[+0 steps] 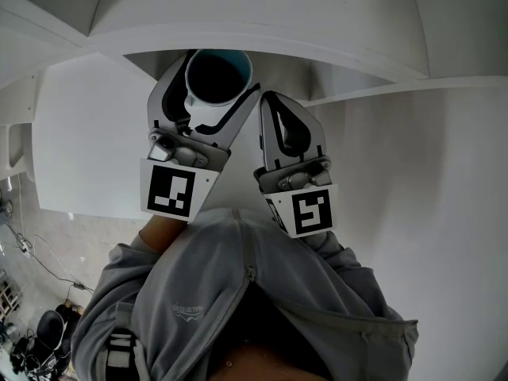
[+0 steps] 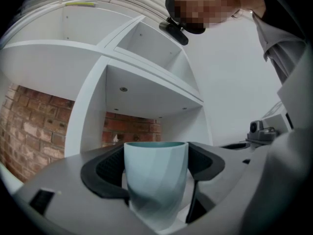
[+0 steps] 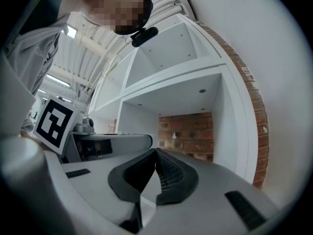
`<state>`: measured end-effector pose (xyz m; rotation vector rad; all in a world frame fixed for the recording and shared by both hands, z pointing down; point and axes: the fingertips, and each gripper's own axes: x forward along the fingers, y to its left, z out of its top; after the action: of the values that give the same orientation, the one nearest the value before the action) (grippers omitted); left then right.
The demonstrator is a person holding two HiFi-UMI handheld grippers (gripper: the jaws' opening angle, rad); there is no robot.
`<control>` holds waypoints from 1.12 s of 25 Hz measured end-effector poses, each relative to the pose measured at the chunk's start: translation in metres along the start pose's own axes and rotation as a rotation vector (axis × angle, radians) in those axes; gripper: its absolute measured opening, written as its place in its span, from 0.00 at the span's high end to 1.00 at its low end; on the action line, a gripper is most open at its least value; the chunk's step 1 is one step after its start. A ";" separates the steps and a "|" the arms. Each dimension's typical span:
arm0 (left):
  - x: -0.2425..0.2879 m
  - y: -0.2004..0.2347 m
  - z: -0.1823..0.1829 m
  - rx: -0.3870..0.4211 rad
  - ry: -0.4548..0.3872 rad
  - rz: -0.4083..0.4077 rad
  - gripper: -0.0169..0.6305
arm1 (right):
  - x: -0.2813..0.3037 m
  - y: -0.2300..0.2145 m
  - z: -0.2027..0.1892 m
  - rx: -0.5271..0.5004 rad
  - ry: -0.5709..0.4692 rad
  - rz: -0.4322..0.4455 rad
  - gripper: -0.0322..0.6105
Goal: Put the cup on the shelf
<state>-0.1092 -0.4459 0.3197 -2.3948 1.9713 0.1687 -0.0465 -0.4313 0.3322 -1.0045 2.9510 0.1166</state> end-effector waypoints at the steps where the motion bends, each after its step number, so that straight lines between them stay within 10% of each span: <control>1: 0.002 0.001 0.000 0.001 -0.001 0.000 0.39 | 0.001 -0.001 -0.001 0.001 0.003 -0.002 0.91; 28: 0.027 0.007 -0.014 0.008 0.007 0.041 0.39 | 0.008 -0.010 -0.007 0.011 0.018 -0.015 0.91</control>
<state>-0.1098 -0.4746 0.3311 -2.3554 2.0208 0.1536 -0.0467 -0.4446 0.3383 -1.0323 2.9558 0.0920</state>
